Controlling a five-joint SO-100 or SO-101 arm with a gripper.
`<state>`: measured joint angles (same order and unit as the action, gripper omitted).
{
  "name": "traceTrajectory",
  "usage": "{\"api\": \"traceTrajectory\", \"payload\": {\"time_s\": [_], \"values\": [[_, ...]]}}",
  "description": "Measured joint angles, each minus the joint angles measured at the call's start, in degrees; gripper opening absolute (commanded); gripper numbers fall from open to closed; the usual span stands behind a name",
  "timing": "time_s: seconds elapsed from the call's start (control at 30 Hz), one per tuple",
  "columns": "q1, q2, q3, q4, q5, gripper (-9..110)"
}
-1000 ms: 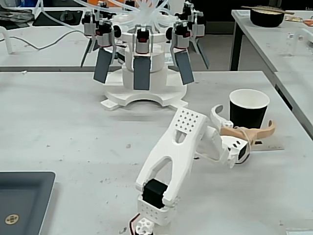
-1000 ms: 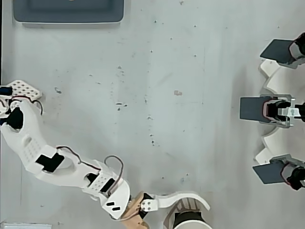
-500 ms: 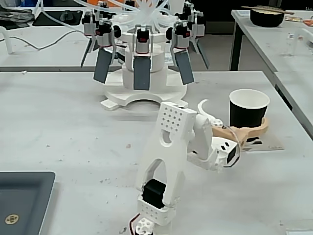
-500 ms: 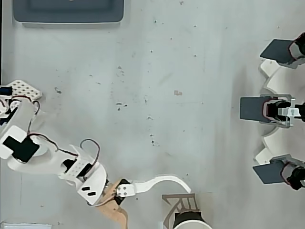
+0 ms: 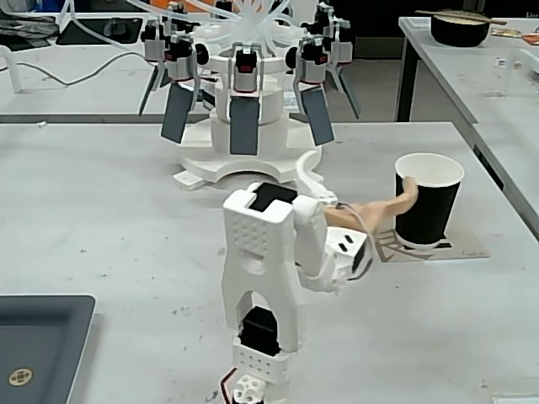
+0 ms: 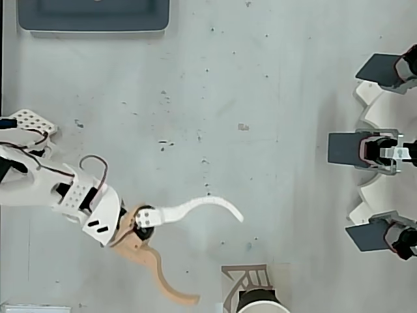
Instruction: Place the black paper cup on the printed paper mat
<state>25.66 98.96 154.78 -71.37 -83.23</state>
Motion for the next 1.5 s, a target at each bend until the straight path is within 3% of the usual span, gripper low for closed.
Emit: {"api": "traceTrajectory", "payload": {"time_s": [0.5,0.9,1.5], "values": [[-17.5,12.2,7.5,-4.2,0.3,27],[-26.8,14.5,7.3,2.5,-0.5,26],[-29.3,-3.2,-14.3,14.2,-6.4,23]]}}
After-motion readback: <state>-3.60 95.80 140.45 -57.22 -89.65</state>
